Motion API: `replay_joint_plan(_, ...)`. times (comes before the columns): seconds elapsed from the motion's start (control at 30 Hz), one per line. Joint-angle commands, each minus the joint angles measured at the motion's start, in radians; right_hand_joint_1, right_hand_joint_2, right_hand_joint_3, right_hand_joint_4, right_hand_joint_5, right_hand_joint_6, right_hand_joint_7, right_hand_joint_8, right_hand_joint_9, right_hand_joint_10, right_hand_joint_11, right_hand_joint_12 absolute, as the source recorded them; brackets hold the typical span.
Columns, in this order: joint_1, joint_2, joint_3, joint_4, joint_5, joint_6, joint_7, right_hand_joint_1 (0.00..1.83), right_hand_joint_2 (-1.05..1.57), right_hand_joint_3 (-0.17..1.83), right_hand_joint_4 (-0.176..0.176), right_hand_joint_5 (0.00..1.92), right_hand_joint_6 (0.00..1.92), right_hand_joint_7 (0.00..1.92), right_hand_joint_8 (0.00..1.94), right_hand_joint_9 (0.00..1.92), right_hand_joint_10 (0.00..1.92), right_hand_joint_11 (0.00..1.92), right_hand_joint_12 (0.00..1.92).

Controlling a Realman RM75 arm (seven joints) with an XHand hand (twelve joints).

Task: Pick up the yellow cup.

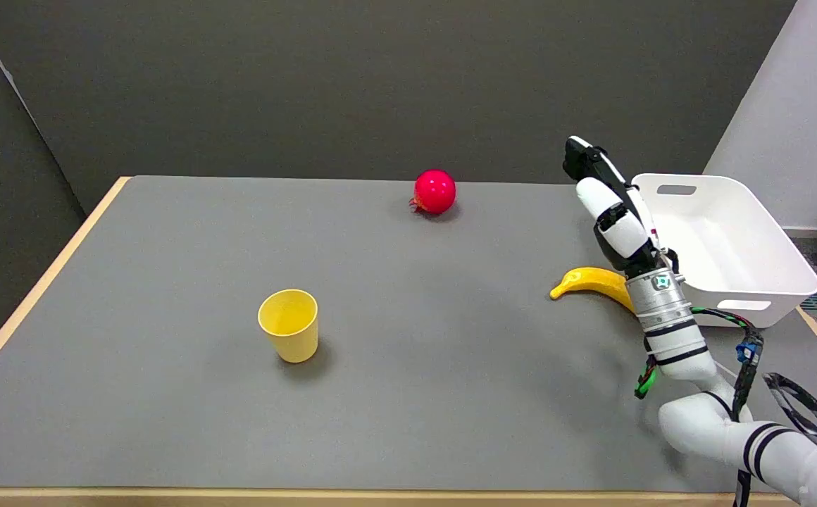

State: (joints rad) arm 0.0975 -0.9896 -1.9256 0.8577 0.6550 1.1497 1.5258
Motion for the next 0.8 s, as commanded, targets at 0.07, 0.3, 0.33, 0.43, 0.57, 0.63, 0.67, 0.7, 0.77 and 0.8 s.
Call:
replay_joint_plan(0.07,0.000,0.000,-0.009,0.004,-0.004,-0.003,0.003,0.39,0.85,0.80,-0.070,0.18,0.37,0.15,0.28,0.00,0.51,0.00,0.48)
replay_joint_plan(0.3,0.015,0.002,-0.026,0.028,-0.043,-0.021,0.003,0.40,0.85,0.80,-0.070,0.18,0.37,0.16,0.28,0.00,0.53,0.00,0.49)
replay_joint_plan(0.33,0.020,0.003,-0.031,0.037,-0.058,-0.034,0.003,0.40,0.85,0.80,-0.070,0.18,0.37,0.16,0.28,0.00,0.53,0.00,0.49)
replay_joint_plan(0.43,0.040,0.002,-0.051,0.065,-0.085,-0.090,-0.005,0.40,0.85,0.80,-0.071,0.18,0.37,0.16,0.28,0.00,0.54,0.00,0.48)
replay_joint_plan(0.57,0.097,-0.017,-0.100,0.071,-0.125,-0.143,-0.005,0.39,0.83,0.80,-0.071,0.17,0.36,0.16,0.28,0.00,0.54,0.00,0.46)
replay_joint_plan(0.63,0.136,-0.036,-0.126,0.072,-0.161,-0.173,-0.005,0.39,0.83,0.80,-0.071,0.17,0.36,0.16,0.28,0.00,0.54,0.00,0.46)
replay_joint_plan(0.67,0.155,-0.045,-0.137,0.073,-0.177,-0.191,-0.005,0.39,0.82,0.80,-0.071,0.17,0.36,0.15,0.28,0.00,0.53,0.00,0.46)
replay_joint_plan(0.7,0.173,-0.054,-0.149,0.073,-0.198,-0.209,-0.005,0.39,0.82,0.80,-0.071,0.17,0.36,0.15,0.28,0.00,0.53,0.00,0.45)
replay_joint_plan(0.77,0.215,-0.076,-0.173,0.072,-0.247,-0.250,-0.005,0.40,0.82,0.80,-0.071,0.17,0.36,0.15,0.27,0.00,0.52,0.00,0.45)
replay_joint_plan(0.8,0.243,-0.089,-0.189,0.071,-0.277,-0.277,-0.005,0.40,0.82,0.80,-0.071,0.17,0.36,0.15,0.27,0.00,0.52,0.00,0.44)
